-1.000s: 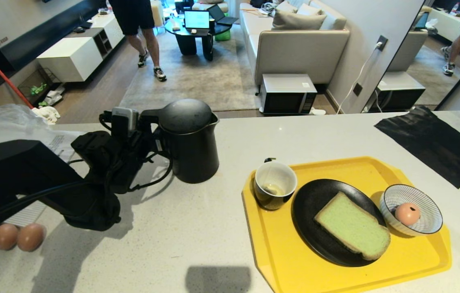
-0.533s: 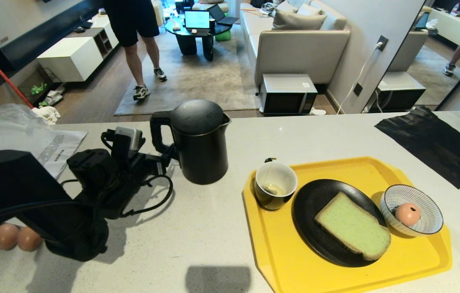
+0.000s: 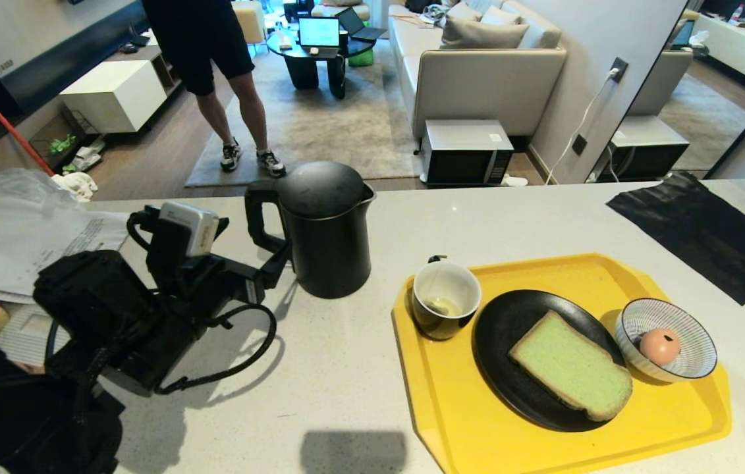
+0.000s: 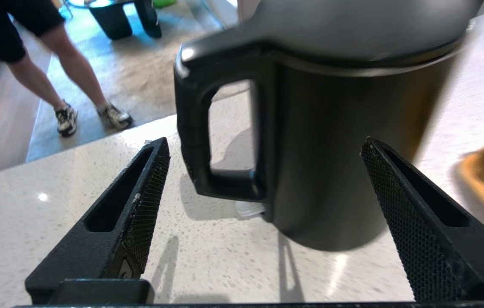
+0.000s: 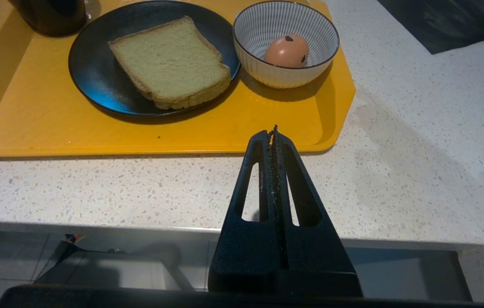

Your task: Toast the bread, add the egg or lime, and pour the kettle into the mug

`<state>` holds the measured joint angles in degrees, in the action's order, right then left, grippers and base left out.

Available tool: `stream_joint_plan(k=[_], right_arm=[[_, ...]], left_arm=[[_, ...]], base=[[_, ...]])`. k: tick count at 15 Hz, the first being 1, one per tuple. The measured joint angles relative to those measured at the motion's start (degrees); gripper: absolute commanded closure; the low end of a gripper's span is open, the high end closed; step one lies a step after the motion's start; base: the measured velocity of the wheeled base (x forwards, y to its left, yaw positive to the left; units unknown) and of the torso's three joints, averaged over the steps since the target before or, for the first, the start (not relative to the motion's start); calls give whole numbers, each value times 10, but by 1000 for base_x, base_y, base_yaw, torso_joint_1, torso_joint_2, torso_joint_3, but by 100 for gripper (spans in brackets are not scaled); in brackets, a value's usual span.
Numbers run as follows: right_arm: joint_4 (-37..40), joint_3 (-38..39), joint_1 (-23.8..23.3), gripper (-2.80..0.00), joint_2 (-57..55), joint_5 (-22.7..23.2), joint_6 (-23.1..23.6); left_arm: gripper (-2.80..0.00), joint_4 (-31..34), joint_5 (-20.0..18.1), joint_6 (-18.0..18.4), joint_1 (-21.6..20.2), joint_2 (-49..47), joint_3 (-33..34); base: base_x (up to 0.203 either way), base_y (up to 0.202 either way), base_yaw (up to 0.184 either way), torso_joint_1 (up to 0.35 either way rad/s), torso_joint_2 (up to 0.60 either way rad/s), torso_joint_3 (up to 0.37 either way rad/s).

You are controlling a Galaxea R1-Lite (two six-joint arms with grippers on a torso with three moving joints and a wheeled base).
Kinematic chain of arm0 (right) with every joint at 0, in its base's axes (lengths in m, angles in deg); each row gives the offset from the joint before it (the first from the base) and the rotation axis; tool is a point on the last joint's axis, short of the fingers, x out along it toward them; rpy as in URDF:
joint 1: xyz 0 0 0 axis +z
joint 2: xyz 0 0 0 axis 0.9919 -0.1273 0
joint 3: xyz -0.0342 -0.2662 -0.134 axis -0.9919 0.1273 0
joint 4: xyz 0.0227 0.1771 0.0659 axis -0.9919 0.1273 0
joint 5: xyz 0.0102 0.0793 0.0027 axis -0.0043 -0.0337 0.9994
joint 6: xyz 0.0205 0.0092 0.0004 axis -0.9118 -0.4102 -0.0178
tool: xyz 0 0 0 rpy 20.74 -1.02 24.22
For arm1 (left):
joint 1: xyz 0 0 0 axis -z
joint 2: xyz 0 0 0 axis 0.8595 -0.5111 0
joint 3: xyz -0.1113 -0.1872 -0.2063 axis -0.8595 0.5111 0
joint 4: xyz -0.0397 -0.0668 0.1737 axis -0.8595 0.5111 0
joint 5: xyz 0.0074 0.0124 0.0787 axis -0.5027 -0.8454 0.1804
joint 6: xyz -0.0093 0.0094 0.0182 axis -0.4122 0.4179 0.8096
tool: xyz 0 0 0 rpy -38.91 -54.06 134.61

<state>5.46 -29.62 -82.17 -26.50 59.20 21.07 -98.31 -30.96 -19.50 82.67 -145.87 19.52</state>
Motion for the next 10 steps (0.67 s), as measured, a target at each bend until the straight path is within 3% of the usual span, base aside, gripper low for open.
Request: stream_joint_plan(k=[1, 5, 7, 10], right_arm=[[0, 0, 0, 0, 0, 0, 0], [0, 0, 0, 0, 0, 0, 0], [0, 0, 0, 0, 0, 0, 0], [0, 0, 0, 0, 0, 0, 0]], left_arm=[[0, 0, 10, 4, 14, 25, 18], [0, 11, 56, 36, 64, 132, 60], [0, 72, 60, 52, 73, 191, 53], [0, 223, 62, 59, 76, 275, 0]], base=[[0, 0, 0, 0, 0, 0], [0, 0, 0, 0, 0, 0], [0, 0, 0, 0, 0, 0], [0, 0, 0, 0, 0, 0]])
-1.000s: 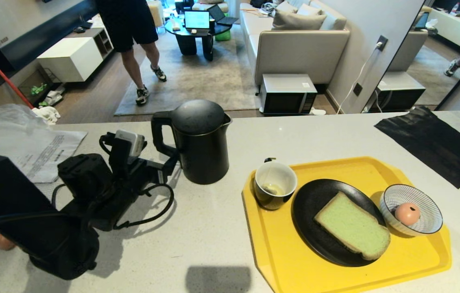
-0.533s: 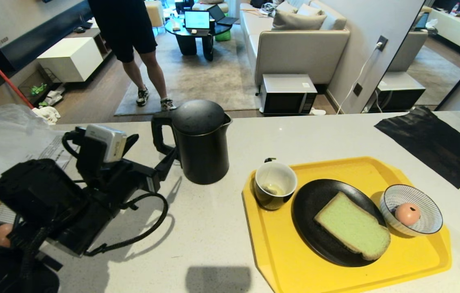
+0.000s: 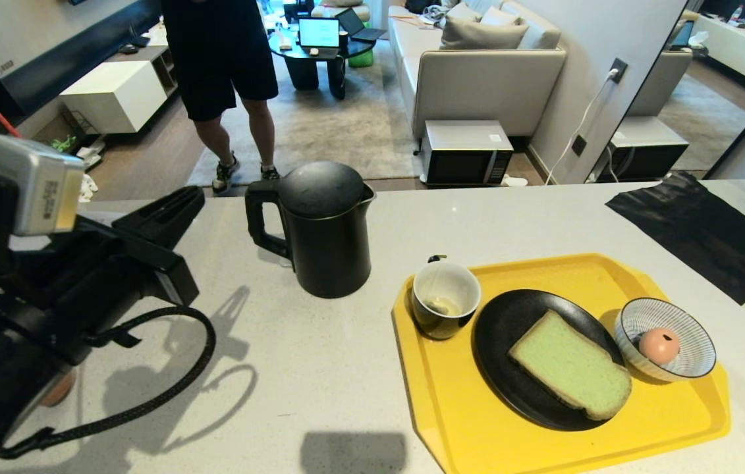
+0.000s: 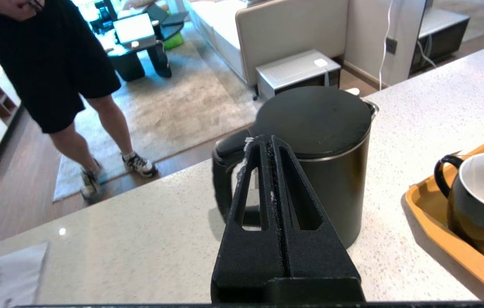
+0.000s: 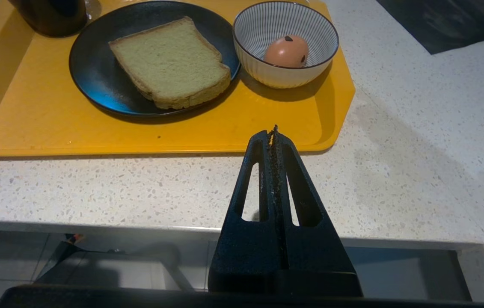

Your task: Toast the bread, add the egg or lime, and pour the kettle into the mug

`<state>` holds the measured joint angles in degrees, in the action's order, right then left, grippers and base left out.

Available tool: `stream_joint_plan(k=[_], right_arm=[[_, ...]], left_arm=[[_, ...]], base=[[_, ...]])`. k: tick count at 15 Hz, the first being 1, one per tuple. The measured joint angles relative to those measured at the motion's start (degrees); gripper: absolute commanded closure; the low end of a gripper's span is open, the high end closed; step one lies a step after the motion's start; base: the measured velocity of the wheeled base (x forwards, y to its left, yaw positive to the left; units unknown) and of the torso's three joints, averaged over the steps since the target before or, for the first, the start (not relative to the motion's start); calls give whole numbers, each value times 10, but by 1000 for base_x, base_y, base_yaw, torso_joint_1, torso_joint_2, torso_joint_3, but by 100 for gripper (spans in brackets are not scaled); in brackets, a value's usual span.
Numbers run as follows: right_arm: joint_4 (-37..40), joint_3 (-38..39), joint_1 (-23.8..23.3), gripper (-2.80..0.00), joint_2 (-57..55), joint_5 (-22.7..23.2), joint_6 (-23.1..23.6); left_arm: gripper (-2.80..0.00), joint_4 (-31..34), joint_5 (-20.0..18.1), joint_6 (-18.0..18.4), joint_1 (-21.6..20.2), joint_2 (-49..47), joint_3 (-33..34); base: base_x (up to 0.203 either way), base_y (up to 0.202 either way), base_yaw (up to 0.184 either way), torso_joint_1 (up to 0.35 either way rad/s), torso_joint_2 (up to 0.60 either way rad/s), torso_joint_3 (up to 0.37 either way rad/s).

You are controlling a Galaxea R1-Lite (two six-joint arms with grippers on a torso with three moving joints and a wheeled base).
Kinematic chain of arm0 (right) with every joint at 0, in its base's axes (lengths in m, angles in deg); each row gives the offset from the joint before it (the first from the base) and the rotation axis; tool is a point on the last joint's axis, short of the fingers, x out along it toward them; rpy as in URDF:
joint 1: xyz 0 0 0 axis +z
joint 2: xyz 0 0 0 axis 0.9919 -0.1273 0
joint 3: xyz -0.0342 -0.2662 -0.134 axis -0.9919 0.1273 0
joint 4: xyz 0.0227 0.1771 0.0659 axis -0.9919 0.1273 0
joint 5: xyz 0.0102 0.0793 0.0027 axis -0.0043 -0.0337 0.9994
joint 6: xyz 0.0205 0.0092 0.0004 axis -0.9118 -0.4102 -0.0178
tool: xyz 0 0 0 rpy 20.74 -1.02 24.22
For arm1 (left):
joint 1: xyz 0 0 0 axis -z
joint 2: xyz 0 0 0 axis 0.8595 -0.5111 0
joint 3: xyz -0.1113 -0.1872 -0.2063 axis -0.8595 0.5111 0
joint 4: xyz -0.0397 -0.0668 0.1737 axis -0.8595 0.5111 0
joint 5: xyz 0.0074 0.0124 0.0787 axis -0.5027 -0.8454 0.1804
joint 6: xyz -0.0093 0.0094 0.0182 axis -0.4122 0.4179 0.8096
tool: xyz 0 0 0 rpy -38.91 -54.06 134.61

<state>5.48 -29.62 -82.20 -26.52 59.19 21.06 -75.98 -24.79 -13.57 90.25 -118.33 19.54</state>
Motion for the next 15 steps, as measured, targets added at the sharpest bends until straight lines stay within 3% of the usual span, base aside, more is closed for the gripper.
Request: stream_joint_plan(k=[5, 8, 11, 15], right_arm=[[0, 0, 0, 0, 0, 0, 0], [0, 0, 0, 0, 0, 0, 0], [0, 0, 0, 0, 0, 0, 0], [0, 0, 0, 0, 0, 0, 0]], left_arm=[[0, 256, -5, -51, -36, 87, -164], [0, 343, -6, -90, -75, 109, -265], [0, 451, -36, -143, -107, 142, -337], [0, 520, -41, -155, -142, 187, -380]], base=[[0, 0, 0, 0, 0, 0], [0, 0, 0, 0, 0, 0], [0, 0, 0, 0, 0, 0], [0, 0, 0, 0, 0, 0]])
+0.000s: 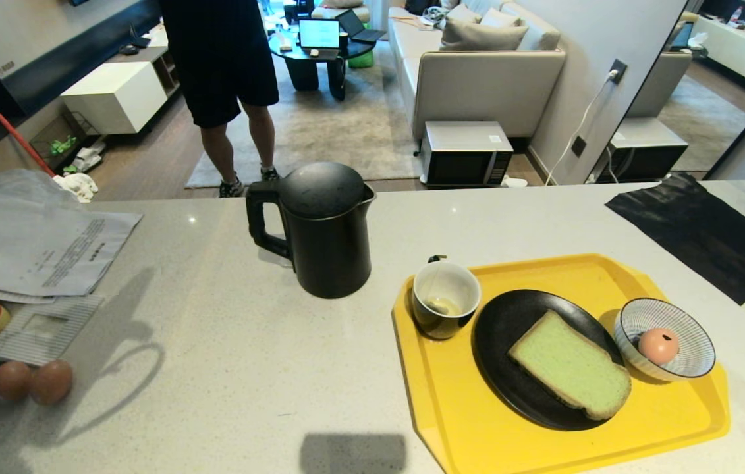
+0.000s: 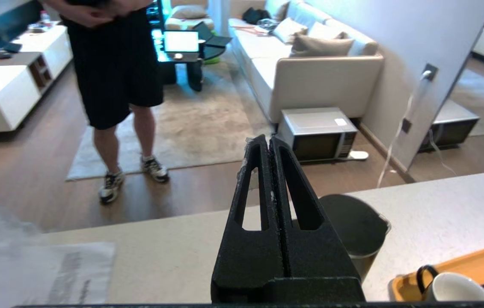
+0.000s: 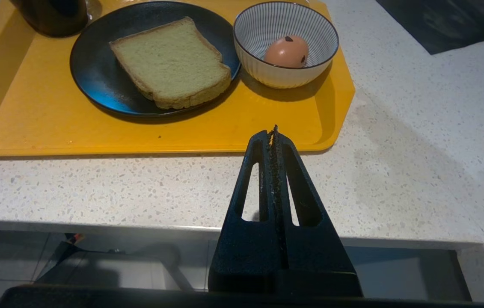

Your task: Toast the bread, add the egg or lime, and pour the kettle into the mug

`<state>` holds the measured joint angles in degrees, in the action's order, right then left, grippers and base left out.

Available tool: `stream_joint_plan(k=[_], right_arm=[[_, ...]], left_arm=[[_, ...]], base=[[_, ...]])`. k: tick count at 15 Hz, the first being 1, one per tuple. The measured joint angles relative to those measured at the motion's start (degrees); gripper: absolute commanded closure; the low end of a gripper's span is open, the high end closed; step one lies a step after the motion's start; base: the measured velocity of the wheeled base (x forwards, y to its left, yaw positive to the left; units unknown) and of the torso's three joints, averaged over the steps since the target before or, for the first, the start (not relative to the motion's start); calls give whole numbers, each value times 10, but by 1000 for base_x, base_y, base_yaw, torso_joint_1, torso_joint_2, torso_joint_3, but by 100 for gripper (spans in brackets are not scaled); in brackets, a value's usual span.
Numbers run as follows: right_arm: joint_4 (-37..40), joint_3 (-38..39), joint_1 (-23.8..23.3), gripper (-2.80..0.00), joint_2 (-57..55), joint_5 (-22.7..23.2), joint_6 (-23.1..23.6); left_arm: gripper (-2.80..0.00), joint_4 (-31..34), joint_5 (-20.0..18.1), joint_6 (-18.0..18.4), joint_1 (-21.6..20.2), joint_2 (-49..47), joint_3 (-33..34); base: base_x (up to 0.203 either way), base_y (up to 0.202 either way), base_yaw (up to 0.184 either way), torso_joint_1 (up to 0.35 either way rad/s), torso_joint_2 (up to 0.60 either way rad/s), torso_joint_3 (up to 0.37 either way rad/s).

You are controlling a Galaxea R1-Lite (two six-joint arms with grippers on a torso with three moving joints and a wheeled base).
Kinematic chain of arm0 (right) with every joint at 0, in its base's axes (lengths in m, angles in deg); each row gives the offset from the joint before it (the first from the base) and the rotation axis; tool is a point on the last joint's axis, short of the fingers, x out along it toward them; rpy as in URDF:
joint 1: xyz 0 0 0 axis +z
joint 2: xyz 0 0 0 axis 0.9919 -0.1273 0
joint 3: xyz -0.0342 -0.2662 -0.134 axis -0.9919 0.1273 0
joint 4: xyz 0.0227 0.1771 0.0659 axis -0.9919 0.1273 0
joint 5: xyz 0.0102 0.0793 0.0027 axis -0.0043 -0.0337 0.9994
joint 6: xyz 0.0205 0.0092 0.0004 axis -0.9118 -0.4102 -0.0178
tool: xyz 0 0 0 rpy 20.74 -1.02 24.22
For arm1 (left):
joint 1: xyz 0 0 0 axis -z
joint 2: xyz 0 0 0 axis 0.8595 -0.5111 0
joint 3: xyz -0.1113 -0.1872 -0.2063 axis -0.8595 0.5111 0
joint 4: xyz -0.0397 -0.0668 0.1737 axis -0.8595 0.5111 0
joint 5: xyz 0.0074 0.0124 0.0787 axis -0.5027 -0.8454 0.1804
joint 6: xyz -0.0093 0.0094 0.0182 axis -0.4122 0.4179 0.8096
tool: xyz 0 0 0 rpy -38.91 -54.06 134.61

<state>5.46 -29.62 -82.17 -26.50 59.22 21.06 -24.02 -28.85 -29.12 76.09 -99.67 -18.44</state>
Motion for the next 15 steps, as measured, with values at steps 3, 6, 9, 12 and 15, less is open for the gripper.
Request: stream_joint_plan(k=[3, 6, 9, 12, 15], right_arm=[[0, 0, 0, 0, 0, 0, 0], [0, 0, 0, 0, 0, 0, 0], [0, 0, 0, 0, 0, 0, 0], [0, 0, 0, 0, 0, 0, 0], [0, 0, 0, 0, 0, 0, 0]], left_arm=[[0, 75, -4, -4, -18, 30, -35], [0, 167, -45, -53, -39, 75, -62], [0, 268, -122, -101, -80, 159, -65], [0, 315, -146, -137, -100, 255, -47], [0, 335, -160, -146, -119, 346, 5]], base=[[0, 0, 0, 0, 0, 0], [0, 0, 0, 0, 0, 0], [0, 0, 0, 0, 0, 0], [0, 0, 0, 0, 0, 0], [0, 0, 0, 0, 0, 0]])
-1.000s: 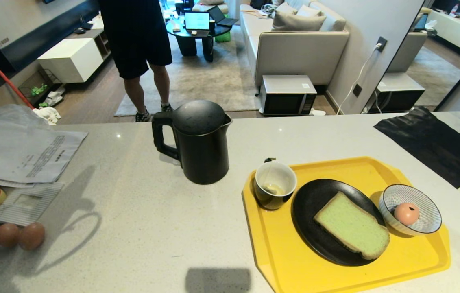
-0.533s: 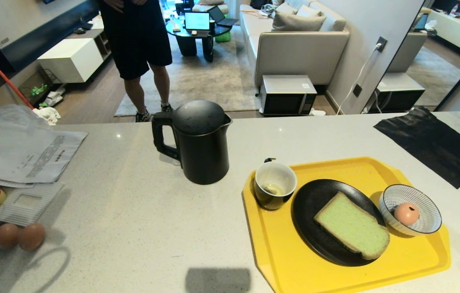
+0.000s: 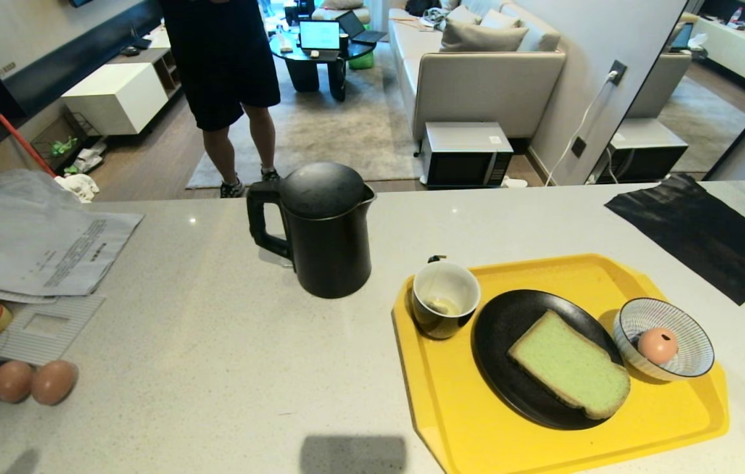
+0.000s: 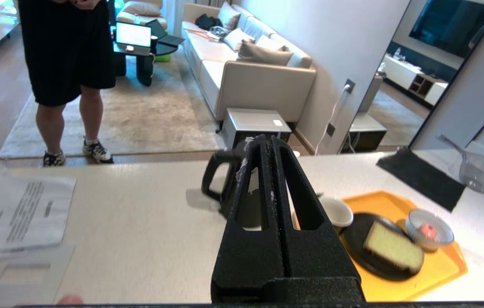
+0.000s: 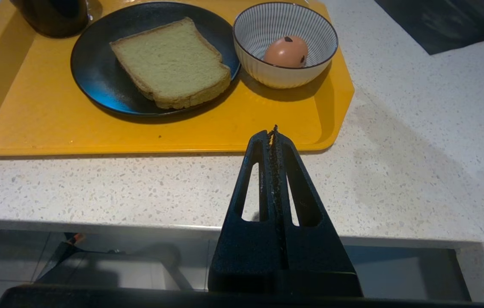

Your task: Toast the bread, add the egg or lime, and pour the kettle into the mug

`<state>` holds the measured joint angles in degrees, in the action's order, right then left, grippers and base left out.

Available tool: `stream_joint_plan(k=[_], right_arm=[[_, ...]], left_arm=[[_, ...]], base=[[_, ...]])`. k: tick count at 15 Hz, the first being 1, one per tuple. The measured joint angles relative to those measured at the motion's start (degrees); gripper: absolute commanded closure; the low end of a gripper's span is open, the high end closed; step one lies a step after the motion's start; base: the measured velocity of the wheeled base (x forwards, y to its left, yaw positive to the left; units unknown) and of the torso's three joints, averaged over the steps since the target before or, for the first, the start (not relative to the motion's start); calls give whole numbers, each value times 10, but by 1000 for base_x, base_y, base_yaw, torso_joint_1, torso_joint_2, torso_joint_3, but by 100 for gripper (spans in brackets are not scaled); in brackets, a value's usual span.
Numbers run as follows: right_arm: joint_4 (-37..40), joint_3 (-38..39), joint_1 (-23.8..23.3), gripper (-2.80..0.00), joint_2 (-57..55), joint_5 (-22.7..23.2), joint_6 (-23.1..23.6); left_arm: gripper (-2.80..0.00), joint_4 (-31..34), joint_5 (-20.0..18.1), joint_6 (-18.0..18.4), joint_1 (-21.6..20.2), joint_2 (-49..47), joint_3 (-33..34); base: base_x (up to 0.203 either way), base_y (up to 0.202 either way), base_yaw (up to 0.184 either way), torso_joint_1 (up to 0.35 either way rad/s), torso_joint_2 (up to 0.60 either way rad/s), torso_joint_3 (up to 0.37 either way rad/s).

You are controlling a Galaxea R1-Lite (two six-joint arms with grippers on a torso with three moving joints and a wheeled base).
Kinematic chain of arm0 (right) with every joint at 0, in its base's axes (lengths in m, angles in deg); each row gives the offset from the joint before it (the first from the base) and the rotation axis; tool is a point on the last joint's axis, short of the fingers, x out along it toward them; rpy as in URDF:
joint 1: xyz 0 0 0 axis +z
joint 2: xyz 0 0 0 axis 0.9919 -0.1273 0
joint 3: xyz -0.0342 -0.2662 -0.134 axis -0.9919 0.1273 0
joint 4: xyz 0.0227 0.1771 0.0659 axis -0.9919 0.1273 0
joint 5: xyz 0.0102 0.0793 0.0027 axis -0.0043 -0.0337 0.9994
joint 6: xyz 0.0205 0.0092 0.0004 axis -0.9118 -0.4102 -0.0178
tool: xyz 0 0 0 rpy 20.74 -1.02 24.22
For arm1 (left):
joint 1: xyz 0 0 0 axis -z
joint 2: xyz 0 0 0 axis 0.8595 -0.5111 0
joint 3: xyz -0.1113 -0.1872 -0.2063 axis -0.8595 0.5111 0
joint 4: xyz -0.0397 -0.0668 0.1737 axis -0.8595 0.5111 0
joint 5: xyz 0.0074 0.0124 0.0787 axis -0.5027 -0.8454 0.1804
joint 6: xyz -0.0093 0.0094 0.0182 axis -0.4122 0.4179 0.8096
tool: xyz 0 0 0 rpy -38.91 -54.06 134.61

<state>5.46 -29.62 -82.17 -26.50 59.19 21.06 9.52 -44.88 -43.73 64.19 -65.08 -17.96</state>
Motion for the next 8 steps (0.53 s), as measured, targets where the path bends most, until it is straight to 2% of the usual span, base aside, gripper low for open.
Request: stream_joint_plan(k=[2, 5, 8], right_arm=[[0, 0, 0, 0, 0, 0, 0], [0, 0, 0, 0, 0, 0, 0], [0, 0, 0, 0, 0, 0, 0]], left_arm=[[0, 15, -8, -2, -19, 43, 34], [0, 22, -46, 2, -45, 114, 88], [0, 21, -45, 25, -50, 180, 191]], base=[[0, 0, 0, 0, 0, 0], [0, 0, 0, 0, 0, 0], [0, 0, 0, 0, 0, 0]])
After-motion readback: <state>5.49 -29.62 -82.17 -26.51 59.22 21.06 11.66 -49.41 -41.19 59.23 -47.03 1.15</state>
